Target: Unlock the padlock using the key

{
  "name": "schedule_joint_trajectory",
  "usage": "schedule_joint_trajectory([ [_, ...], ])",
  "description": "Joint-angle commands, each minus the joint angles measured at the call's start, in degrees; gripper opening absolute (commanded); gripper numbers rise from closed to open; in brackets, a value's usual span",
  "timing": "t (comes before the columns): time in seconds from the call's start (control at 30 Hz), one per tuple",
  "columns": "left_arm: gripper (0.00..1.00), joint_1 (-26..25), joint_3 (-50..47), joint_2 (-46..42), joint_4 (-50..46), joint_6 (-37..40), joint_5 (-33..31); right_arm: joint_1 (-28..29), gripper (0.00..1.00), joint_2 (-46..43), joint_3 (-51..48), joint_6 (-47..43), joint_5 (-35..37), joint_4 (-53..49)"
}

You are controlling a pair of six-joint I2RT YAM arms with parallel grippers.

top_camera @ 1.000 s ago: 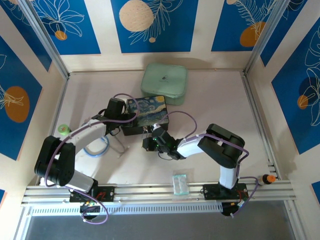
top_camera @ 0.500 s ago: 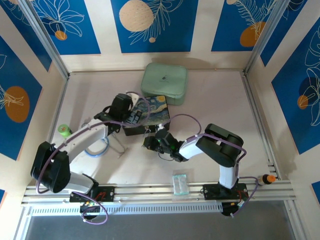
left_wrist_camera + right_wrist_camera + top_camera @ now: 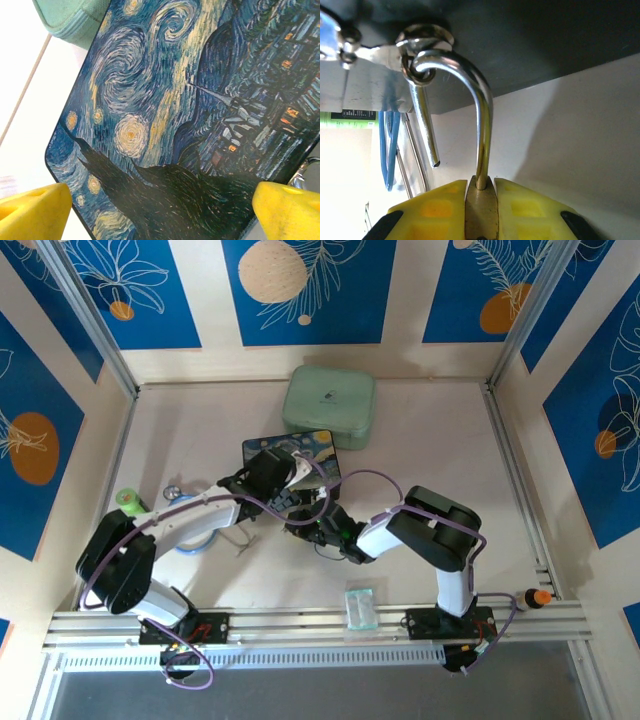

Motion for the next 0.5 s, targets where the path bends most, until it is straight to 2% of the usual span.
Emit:
schedule_joint_trajectory([
  [0.0, 0.93, 0.09, -2.05, 3.34, -4.39, 4.37, -2.39, 0.15, 0.17, 3.80, -0.05, 1.07, -1.18, -6.69],
  [0.27, 0.90, 0.12, -3.55, 4.41, -5.75, 4.74, 1.92, -0.72, 0.17, 2.97, -2.28, 2.08, -0.40, -4.85],
  [0.47, 0.90, 0.08, -5.17, 5.79, -4.32, 5.38, 1.23, -2.41, 0.17, 5.23, -3.49, 5.61, -2.34, 4.50],
])
